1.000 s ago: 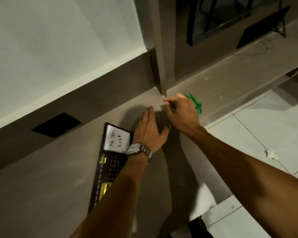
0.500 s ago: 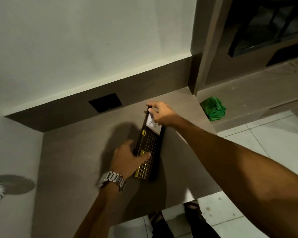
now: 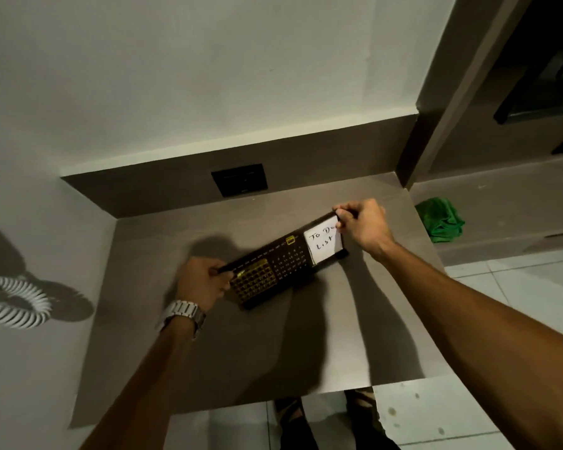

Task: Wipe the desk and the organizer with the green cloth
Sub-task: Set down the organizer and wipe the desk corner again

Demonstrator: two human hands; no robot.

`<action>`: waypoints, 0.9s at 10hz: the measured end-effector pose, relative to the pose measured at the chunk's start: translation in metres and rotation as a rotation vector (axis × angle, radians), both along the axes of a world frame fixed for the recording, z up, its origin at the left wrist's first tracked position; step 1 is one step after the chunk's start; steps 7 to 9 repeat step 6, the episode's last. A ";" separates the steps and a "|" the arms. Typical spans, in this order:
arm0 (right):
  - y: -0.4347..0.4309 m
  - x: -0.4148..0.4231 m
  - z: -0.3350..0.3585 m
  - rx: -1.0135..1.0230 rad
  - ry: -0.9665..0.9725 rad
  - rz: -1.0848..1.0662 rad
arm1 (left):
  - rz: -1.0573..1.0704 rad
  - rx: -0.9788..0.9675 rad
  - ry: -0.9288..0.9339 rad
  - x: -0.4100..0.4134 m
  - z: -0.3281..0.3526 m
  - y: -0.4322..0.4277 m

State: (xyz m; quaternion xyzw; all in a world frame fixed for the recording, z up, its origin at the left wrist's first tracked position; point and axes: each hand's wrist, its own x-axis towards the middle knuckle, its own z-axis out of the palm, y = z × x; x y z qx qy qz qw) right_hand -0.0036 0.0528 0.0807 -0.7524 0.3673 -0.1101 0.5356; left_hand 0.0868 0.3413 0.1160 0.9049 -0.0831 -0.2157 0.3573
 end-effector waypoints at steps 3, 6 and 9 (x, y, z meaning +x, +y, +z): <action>0.028 -0.013 -0.003 0.063 -0.032 -0.040 | 0.060 -0.057 -0.061 0.045 -0.013 0.005; 0.032 -0.020 -0.002 0.092 -0.039 -0.045 | 0.075 -0.052 -0.047 0.045 -0.021 0.008; 0.032 -0.020 -0.002 0.092 -0.039 -0.045 | 0.075 -0.052 -0.047 0.045 -0.021 0.008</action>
